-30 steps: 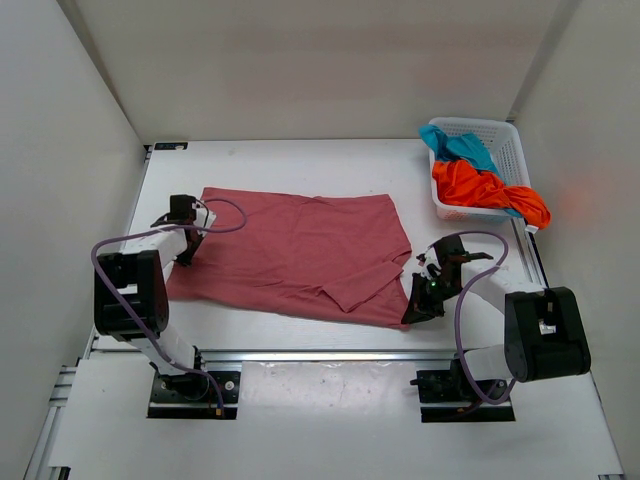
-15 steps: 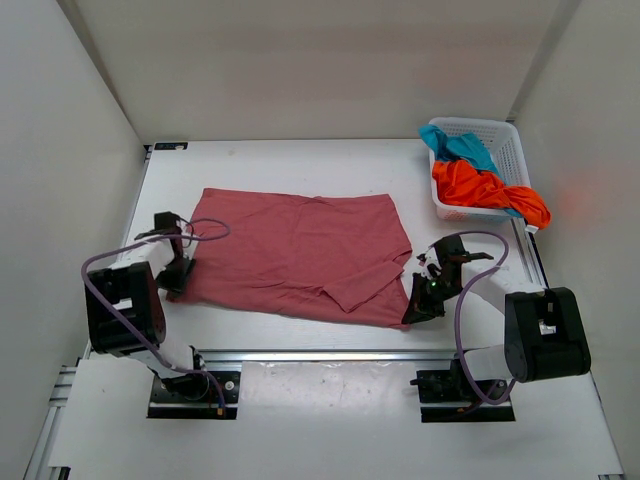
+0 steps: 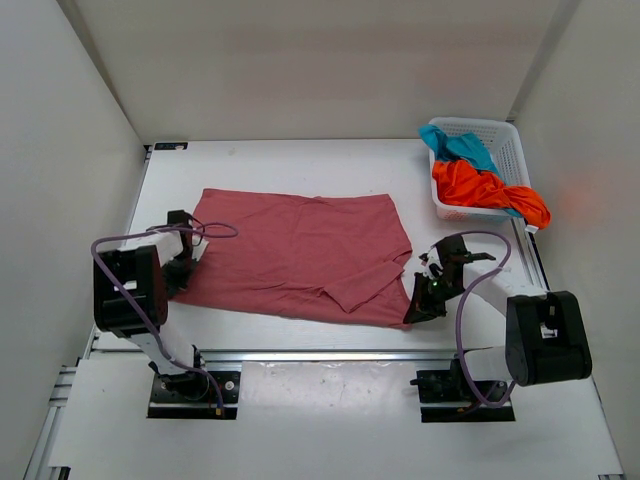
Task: Fold and stack the t-shirts
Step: Fold the flattened tshirt in 1/3 of the way
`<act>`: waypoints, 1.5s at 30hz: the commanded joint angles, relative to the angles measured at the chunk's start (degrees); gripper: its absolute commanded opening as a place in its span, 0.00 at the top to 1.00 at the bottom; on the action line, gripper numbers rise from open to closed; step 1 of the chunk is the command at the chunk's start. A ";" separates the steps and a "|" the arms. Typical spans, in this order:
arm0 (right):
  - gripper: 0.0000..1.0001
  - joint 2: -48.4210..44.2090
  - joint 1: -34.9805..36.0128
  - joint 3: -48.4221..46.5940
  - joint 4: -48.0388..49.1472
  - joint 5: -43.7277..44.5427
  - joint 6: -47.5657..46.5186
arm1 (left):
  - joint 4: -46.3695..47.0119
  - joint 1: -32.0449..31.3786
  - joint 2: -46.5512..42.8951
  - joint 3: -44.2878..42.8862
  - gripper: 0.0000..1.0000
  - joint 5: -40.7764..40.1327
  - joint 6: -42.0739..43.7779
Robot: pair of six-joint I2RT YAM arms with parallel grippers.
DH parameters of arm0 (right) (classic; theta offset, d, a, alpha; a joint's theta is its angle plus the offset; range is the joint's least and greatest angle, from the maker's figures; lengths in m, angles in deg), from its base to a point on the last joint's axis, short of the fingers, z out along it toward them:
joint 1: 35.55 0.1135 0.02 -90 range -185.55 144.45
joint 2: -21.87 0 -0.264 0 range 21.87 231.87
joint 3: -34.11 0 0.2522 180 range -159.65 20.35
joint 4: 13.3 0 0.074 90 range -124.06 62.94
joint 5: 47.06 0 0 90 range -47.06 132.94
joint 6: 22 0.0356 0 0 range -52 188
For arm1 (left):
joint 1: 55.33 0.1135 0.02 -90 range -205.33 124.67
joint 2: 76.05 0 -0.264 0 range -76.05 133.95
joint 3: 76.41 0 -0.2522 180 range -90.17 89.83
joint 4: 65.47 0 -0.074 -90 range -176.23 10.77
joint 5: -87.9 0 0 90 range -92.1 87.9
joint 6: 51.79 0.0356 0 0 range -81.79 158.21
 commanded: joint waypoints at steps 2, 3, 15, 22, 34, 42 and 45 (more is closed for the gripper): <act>1.00 -2.10 -1.91 -2.11 -6.34 3.17 1.19 | 1.46 1.03 -2.66 3.37 1.00 -0.02 3.53; 1.00 -2.28 -1.22 -2.47 -6.96 3.61 1.45 | 0.94 1.39 -4.24 4.41 1.00 -1.34 4.32; 0.91 0.71 1.52 -5.37 -19.80 8.09 5.23 | -4.95 0.51 -12.60 12.69 0.87 -8.03 6.97; 0.65 -1.84 -2.18 -7.21 -23.31 12.04 4.09 | -1.70 4.99 -15.49 11.11 0.02 -15.66 10.47; 0.91 -6.14 2.74 -13.37 -20.96 11.28 7.60 | -2.66 -23.59 -19.46 -11.20 0.03 -9.72 13.47; 1.00 -8.17 -0.77 -5.38 -6.54 0.09 10.69 | -7.24 -55.81 -5.50 -23.85 0.22 12.76 12.41; 1.00 -7.12 -1.38 -4.76 -4.25 0.28 10.51 | -5.22 -61.53 0.57 -28.43 0.26 20.34 13.73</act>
